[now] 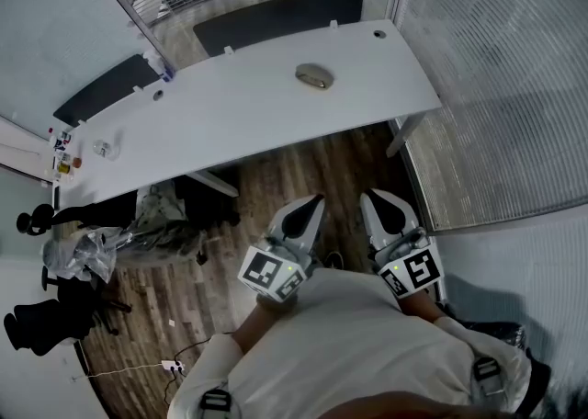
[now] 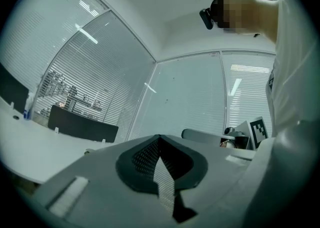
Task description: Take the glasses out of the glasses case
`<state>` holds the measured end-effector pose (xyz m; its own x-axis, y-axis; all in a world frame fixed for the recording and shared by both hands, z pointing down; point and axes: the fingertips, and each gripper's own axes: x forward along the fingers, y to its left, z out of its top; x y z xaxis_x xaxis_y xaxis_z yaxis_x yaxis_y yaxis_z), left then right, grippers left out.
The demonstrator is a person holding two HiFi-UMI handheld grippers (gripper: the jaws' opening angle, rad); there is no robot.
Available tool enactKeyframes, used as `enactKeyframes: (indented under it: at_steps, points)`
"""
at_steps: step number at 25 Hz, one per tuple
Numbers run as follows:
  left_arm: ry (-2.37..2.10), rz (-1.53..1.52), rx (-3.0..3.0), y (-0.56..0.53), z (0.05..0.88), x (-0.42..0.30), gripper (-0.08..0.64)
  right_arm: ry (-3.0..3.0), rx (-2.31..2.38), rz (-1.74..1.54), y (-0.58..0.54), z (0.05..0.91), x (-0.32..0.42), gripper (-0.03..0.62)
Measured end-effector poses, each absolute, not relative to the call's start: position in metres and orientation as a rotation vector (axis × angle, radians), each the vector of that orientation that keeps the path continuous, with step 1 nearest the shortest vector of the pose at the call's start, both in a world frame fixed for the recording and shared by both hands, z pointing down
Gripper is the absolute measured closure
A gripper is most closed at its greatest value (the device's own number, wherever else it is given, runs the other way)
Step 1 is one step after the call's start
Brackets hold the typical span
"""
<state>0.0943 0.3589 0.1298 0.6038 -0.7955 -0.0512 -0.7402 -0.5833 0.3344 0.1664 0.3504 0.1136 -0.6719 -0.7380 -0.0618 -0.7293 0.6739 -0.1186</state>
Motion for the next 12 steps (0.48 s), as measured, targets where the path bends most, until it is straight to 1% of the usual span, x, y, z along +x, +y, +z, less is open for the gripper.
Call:
enactKeyframes:
  at_steps: [12]
  points:
    - [-1.275, -0.292, 2.547, 0.333, 0.136, 0.079, 0.56, 2.801, -1.201, -0.128, 0.326, 0.119, 0.153, 0.592]
